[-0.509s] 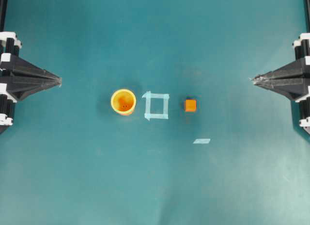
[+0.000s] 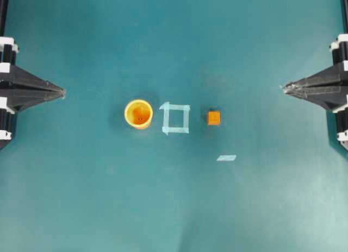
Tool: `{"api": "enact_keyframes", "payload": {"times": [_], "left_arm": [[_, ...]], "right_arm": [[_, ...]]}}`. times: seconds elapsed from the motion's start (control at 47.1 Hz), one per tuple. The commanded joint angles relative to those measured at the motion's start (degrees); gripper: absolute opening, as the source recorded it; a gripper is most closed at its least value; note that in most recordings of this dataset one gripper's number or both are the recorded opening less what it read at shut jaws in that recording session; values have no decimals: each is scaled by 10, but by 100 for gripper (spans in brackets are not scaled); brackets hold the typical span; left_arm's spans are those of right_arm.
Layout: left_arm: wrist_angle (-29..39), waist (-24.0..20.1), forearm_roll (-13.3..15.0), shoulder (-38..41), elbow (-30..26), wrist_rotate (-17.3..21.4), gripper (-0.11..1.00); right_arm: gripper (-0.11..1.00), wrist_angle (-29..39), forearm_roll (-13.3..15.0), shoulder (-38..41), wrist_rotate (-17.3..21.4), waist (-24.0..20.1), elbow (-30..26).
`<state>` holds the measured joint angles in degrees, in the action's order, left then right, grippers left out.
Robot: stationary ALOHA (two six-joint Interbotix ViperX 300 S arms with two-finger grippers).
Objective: Move the cup forward with left arm.
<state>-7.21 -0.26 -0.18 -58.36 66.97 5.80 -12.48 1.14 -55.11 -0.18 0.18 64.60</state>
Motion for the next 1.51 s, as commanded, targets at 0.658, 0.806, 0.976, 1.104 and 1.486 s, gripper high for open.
{"api": "enact_keyframes", "payload": {"times": [0.658, 0.806, 0.976, 1.104, 1.486], "left_arm": [[-66, -4, 4, 110, 10, -11, 77], [-80, -11, 4, 159, 9, -11, 78], [-128, -27, 4, 226, 15, -11, 78], [-176, -29, 4, 282, 18, -11, 78], [-331, -29, 5, 471, 19, -16, 81]], "right_arm": [[0, 18, 1, -11, -2, 0, -24], [0, 35, 1, -18, -2, 0, -27], [0, 48, 1, -26, -2, 0, -31], [0, 54, 1, -30, -2, 0, -33], [0, 56, 1, -31, -2, 0, -33]]}}
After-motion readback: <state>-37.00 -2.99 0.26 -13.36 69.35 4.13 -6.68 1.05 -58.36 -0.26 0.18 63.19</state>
